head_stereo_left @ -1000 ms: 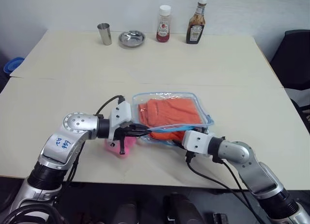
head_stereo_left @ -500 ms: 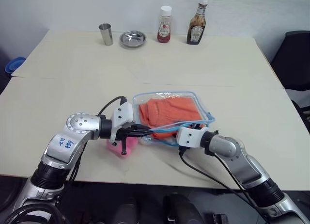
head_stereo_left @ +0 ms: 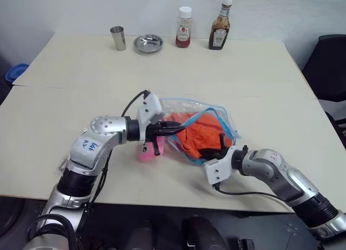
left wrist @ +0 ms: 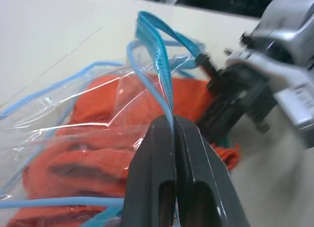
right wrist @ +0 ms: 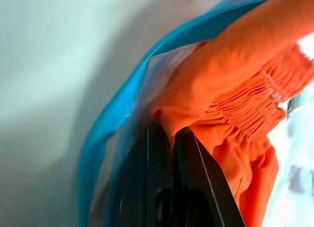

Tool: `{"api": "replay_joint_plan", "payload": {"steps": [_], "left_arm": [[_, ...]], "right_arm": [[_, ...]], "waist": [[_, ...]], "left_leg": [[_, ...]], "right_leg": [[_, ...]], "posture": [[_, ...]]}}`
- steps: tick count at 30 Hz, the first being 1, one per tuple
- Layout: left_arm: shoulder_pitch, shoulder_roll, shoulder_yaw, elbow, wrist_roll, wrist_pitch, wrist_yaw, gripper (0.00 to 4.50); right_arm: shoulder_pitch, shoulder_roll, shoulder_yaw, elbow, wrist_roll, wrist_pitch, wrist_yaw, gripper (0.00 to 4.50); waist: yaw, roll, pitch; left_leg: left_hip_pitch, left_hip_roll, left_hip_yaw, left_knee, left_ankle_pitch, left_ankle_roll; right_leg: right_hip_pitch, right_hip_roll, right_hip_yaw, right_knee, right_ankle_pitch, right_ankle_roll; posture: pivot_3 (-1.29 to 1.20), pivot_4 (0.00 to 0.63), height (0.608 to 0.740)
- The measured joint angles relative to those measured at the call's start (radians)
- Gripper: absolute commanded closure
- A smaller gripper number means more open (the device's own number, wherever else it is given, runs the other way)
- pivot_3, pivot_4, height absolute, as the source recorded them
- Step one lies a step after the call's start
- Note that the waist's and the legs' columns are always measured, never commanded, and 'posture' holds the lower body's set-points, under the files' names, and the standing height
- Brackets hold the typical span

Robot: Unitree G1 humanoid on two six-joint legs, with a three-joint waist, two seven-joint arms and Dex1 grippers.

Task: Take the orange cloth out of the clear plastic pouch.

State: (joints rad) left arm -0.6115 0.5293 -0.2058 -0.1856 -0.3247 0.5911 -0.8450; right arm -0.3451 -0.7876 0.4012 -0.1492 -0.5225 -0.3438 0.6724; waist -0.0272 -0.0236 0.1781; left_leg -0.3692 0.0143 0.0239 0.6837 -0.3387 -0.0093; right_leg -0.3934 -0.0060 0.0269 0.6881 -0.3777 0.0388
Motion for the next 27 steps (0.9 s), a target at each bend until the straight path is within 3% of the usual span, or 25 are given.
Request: {"api": "replay_joint_plan", "payload": {"steps": [5, 11, 15, 18, 22, 27], "left_arm": [[0.005, 0.055, -0.090, 0.094, 0.172, -0.182, 0.008, 4.50], [-0.025, 0.040, -0.086, 0.224, 0.278, -0.270, 0.081, 4.50], [-0.063, 0.037, -0.073, 0.293, 0.312, -0.291, 0.114, 4.50], [-0.061, 0.070, -0.048, 0.316, 0.319, -0.310, 0.108, 4.50], [0.011, 0.188, 0.029, 0.270, 0.283, -0.323, 0.013, 4.50], [0.210, 0.318, 0.085, 0.049, 0.160, -0.375, -0.192, 4.50]], "right_arm": [[0.063, -0.132, -0.042, -0.042, 0.108, -0.180, 0.037, 4.49], [0.207, -0.368, -0.065, -0.123, 0.276, -0.418, 0.152, 4.49], [0.262, -0.442, -0.115, -0.061, 0.295, -0.496, 0.165, 4.49], [0.277, -0.463, -0.176, 0.055, 0.294, -0.530, 0.147, 4.49], [0.283, -0.462, -0.261, 0.235, 0.306, -0.507, 0.102, 4.49], [0.284, -0.364, -0.417, 0.370, 0.517, -0.213, 0.081, 4.49]], "waist": [[0.000, 0.000, 0.000], [0.002, 0.000, 0.000], [-0.006, 0.000, 0.000], [-0.009, 0.000, 0.000], [-0.012, 0.001, 0.000], [-0.005, 0.001, 0.001]], "left_leg": [[0.000, 0.000, 0.000, 0.000, 0.000, 0.000], [0.000, 0.000, 0.000, 0.000, 0.000, 0.001], [0.003, 0.000, 0.003, 0.000, 0.000, 0.000], [0.003, 0.001, 0.004, 0.000, 0.001, 0.000], [0.005, 0.002, 0.007, -0.001, 0.001, 0.000], [0.006, 0.003, 0.007, -0.002, 0.000, 0.000]], "right_leg": [[0.000, 0.000, 0.000, 0.000, 0.000, 0.000], [0.001, 0.000, 0.000, -0.001, 0.000, 0.000], [0.001, 0.001, 0.003, 0.001, 0.000, 0.000], [0.000, 0.002, 0.004, 0.001, 0.000, 0.000], [0.000, 0.001, 0.007, 0.002, 0.000, 0.000], [0.001, 0.001, 0.007, 0.001, 0.000, 0.000]], "posture": [[0.00, 0.150, 0.740], [0.00, 0.150, 0.740], [0.00, 0.150, 0.740], [0.00, 0.150, 0.740], [0.00, 0.150, 0.740], [0.00, 0.150, 0.740]]}}
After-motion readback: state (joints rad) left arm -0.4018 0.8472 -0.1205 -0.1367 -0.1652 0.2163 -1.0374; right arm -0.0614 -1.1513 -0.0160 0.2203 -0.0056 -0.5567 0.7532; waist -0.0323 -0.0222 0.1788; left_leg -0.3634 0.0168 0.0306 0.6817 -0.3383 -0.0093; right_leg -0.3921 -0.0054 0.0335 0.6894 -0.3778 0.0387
